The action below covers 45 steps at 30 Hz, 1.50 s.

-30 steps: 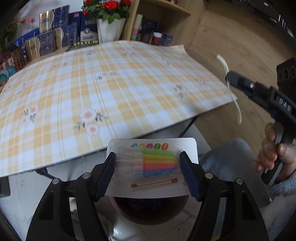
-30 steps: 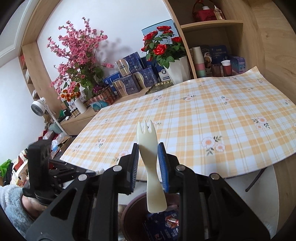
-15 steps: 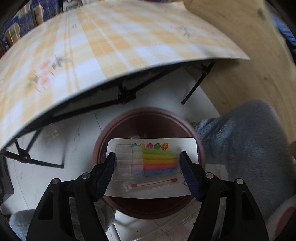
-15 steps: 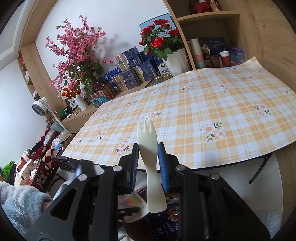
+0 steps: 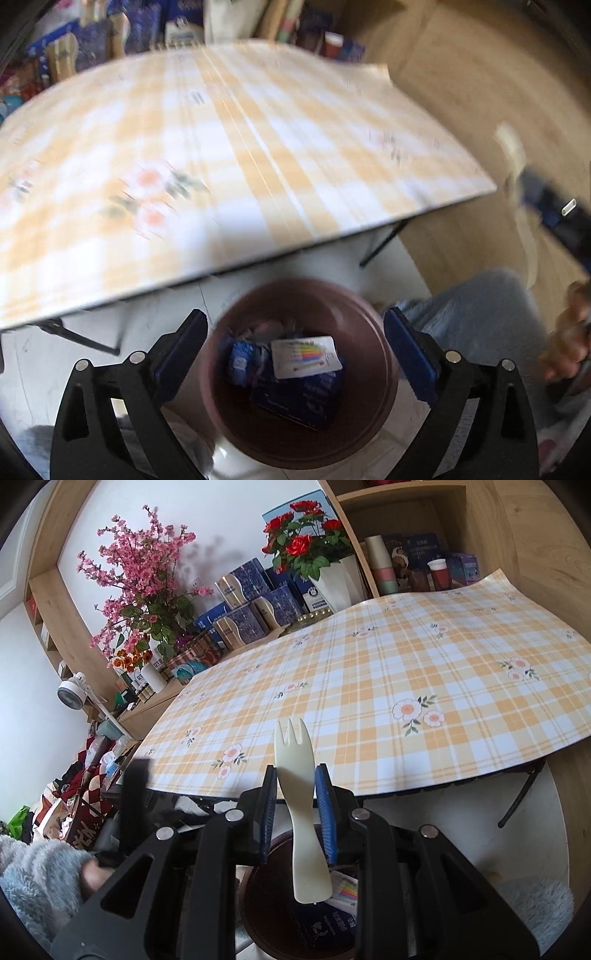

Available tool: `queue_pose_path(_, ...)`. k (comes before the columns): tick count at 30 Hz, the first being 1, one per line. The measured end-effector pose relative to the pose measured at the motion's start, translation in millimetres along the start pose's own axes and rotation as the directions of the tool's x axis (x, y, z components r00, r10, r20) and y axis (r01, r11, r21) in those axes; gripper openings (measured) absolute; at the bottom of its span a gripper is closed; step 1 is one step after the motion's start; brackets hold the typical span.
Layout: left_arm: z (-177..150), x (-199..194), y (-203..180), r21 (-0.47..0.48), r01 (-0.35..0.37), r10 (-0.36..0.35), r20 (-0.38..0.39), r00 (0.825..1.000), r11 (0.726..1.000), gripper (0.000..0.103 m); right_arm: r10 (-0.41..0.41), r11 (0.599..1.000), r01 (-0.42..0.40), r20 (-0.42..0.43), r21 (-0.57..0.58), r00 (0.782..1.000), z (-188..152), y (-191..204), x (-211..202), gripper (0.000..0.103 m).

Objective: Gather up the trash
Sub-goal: 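Release the pen card into the bin with the left tool, then lower the fork into the bin and open the right tool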

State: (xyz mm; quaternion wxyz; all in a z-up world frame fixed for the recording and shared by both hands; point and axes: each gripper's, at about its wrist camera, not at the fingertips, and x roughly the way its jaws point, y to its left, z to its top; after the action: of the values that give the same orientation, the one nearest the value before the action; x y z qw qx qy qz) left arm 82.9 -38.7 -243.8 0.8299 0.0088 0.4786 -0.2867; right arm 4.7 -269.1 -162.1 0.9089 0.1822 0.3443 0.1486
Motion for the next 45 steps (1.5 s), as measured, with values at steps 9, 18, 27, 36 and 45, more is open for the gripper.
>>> queue_pose_path(9,-8.2,-98.8,20.3,0.029,-0.175,0.163,0.237,0.958,0.984,0.097,0.011,0.997,-0.021,-0.139,-0.072,0.990,-27.9,18.9,38.0,0.025)
queue_pose_path(18,-47.0,-123.1,17.9,-0.002,-0.279,0.262,0.358,0.896,0.960,0.097,0.026,0.995,-0.051,-0.268,-0.089,0.963,-56.7,27.8,74.5,0.025)
queue_pose_path(27,-46.0,-103.3,22.0,-0.022,-0.332,0.323,0.301,0.897,0.943,0.097,-0.012,0.996,-0.020,-0.345,-0.091,0.939,-75.4,17.8,101.9,0.025)
queue_pose_path(36,-47.4,-102.0,24.9,-0.042,-0.324,0.322,0.297,0.899,0.945,0.097,-0.006,0.997,-0.022,-0.340,-0.077,0.940,-74.9,13.1,99.3,0.026)
queue_pose_path(45,-46.7,-103.9,36.1,-0.097,-0.305,0.320,0.288,0.902,0.947,0.097,-0.023,0.997,0.000,-0.309,-0.074,0.951,-71.6,11.9,94.8,0.078)
